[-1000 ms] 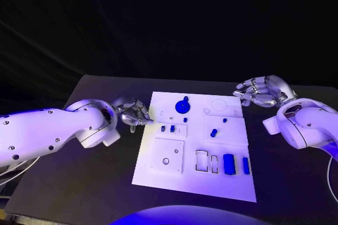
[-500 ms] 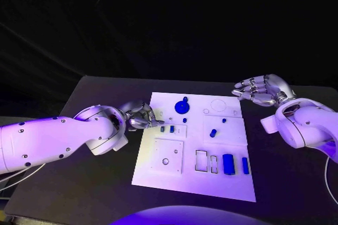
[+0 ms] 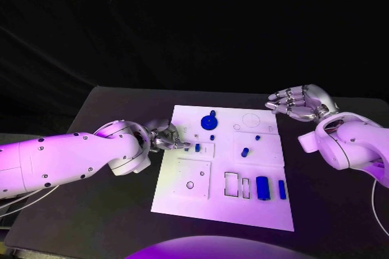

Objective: Assemble the parts on the task board

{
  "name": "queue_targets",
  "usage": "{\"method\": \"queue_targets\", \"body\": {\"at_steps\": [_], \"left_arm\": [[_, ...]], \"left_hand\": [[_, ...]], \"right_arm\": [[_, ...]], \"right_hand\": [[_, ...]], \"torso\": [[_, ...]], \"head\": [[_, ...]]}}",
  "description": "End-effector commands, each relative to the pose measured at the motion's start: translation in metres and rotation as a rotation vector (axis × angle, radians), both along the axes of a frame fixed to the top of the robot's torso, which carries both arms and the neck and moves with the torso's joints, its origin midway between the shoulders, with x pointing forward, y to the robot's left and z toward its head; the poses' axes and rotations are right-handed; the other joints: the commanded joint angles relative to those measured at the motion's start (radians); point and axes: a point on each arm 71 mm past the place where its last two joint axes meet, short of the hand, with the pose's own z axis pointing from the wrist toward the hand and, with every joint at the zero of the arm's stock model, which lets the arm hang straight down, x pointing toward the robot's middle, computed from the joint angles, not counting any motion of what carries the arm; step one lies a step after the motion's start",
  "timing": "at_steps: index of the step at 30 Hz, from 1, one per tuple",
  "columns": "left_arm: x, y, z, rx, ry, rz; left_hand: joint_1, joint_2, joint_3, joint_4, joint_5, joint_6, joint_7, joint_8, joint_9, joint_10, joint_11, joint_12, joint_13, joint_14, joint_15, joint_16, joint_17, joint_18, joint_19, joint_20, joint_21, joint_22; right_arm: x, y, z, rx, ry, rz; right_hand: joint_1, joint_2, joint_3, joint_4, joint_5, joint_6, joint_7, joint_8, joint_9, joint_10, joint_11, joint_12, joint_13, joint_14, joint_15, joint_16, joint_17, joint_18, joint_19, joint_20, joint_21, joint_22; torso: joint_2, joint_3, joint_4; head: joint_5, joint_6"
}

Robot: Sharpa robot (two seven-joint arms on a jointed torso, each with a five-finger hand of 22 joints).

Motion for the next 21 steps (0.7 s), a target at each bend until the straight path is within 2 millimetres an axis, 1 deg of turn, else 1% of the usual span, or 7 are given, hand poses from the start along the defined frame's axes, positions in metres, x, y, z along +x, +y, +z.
{"method": "queue_targets", "body": {"at_steps": [1, 12, 16, 21], "left_arm": [[-0.001, -0.002, -0.004, 0.046, 0.048, -0.017], [0.001, -0.011, -0.006, 0.038, 0.062, -0.035], [0.001, -0.012, -0.006, 0.038, 0.065, -0.035], [0.002, -0.013, -0.006, 0.035, 0.065, -0.035]], "left_hand": [[-0.001, 0.014, -0.007, 0.002, 0.006, 0.005, -0.003, 0.005, 0.002, 0.01, -0.001, 0.007, 0.003, 0.051, -0.006, 0.005, 0.044, -0.013, 0.006, 0.0, 0.004, 0.001], [0.002, 0.02, -0.006, 0.002, 0.007, 0.005, -0.004, 0.007, 0.002, 0.009, -0.002, 0.009, 0.004, 0.051, -0.007, 0.005, 0.044, -0.013, 0.005, 0.0, 0.005, 0.002], [0.008, 0.027, -0.003, 0.001, 0.008, 0.005, -0.005, 0.008, 0.003, 0.008, -0.003, 0.01, 0.007, 0.05, -0.008, 0.004, 0.043, -0.012, 0.004, -0.001, 0.006, 0.003], [0.023, 0.038, 0.007, 0.0, 0.009, 0.003, -0.007, 0.008, 0.004, 0.006, -0.005, 0.012, 0.01, 0.051, -0.01, 0.004, 0.044, -0.012, 0.001, -0.002, 0.008, 0.004]], "right_arm": [[-0.001, 0.002, 0.0, 0.006, -0.001, 0.019], [-0.001, 0.002, -0.002, 0.005, 0.006, 0.016], [-0.001, 0.002, -0.002, 0.007, 0.007, 0.015], [-0.001, 0.003, -0.003, 0.007, 0.009, 0.015]], "right_hand": [[0.003, -0.004, 0.002, 0.001, 0.001, 0.005, 0.0, -0.007, -0.002, 0.008, 0.001, -0.004, -0.002, 0.002, 0.003, -0.004, -0.002, 0.006, -0.006, 0.002, -0.006, -0.002], [0.0, -0.004, 0.001, 0.001, 0.0, 0.005, 0.002, -0.01, -0.003, 0.009, 0.003, -0.006, -0.009, 0.001, 0.005, -0.01, -0.007, 0.006, -0.008, 0.003, -0.007, -0.007], [-0.001, -0.005, 0.001, 0.001, 0.0, 0.005, 0.002, -0.01, -0.003, 0.009, 0.003, -0.007, -0.01, 0.001, 0.005, -0.011, -0.008, 0.006, -0.008, 0.003, -0.007, -0.009], [-0.002, -0.005, 0.0, 0.001, 0.0, 0.005, 0.002, -0.011, -0.004, 0.009, 0.004, -0.007, -0.012, 0.0, 0.006, -0.013, -0.009, 0.006, -0.008, 0.004, -0.008, -0.01]], "torso": [[-0.001, -0.0003, 0.0], [0.0, 0.0004, -0.0004], [0.0, 0.0013, 0.0003], [-0.001, 0.0006, 0.0001]], "head": [[-0.001, -0.001], [-0.002, -0.002], [-0.002, -0.002], [-0.002, -0.002]]}}
